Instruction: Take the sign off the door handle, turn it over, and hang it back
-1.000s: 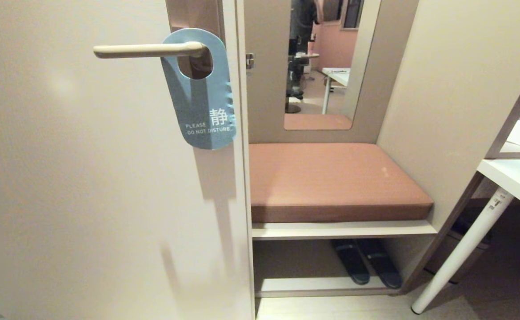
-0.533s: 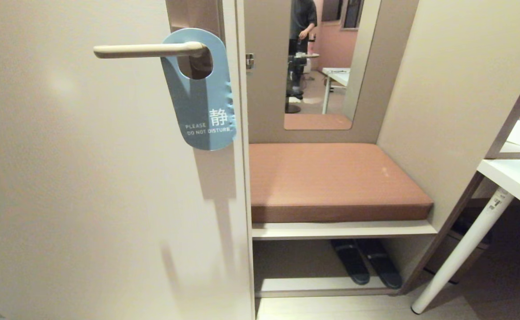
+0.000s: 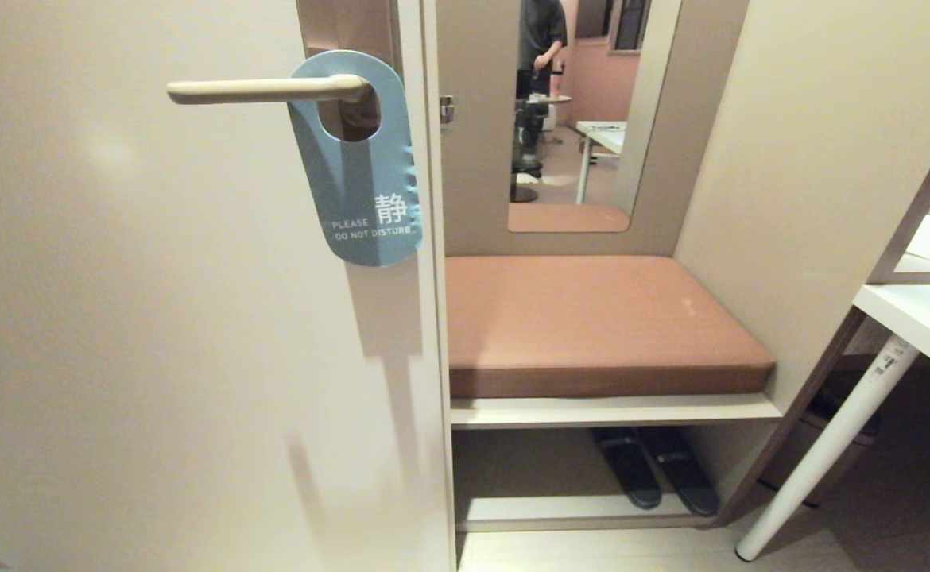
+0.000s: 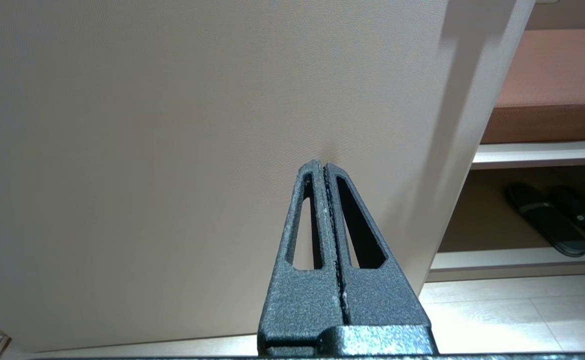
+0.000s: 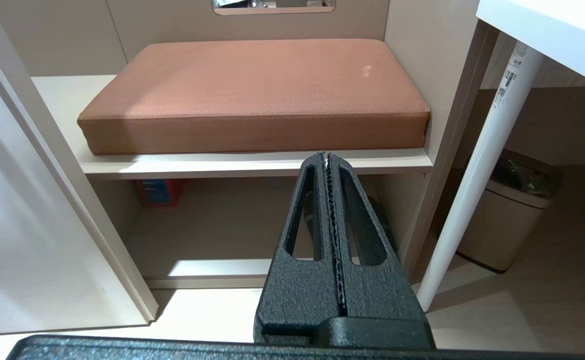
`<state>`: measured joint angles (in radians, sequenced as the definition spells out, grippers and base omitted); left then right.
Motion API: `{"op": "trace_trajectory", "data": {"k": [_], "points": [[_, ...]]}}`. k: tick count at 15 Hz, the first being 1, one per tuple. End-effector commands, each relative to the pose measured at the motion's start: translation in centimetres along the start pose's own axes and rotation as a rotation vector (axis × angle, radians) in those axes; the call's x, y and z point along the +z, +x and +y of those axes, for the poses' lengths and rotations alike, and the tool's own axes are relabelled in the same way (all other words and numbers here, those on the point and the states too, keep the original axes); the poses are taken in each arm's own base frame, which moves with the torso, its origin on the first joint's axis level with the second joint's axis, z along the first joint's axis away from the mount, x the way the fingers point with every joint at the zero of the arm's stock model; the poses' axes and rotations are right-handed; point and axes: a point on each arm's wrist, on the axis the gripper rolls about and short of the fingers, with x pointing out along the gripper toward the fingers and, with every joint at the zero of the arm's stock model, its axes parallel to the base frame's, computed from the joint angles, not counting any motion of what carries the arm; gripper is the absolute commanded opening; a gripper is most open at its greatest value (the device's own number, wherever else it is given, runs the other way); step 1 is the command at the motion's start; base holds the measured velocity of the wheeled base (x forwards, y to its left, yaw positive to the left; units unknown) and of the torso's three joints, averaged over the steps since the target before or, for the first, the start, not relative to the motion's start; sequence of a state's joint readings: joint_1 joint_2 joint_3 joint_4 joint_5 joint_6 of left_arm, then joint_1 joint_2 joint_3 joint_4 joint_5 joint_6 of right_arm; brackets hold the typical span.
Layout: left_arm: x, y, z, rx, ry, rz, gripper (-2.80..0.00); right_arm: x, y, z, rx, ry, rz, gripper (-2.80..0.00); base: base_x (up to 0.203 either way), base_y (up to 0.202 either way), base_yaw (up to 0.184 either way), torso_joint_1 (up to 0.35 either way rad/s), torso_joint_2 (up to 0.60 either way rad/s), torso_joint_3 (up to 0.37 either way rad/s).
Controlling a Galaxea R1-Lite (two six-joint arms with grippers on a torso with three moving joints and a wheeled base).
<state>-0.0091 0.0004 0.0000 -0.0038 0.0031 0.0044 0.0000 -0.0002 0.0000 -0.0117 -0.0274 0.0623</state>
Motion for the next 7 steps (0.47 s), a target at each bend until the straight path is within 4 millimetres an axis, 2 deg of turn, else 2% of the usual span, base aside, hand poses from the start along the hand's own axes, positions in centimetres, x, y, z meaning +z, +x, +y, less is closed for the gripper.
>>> {"op": "trace_trajectory", "data": {"k": [1, 7], "points": [[0.01, 0.0, 0.0, 0.0, 0.0, -0.001, -2.8, 0.01, 0.0, 0.0, 0.0, -0.001, 0.0, -2.8, 0.0, 0.0, 0.0, 0.0, 0.0, 0.0], [0.01, 0.0, 0.0, 0.0, 0.0, -0.001, -2.8, 0.01, 0.0, 0.0, 0.0, 0.001, 0.0, -2.8, 0.0, 0.0, 0.0, 0.0, 0.0, 0.0]]}}
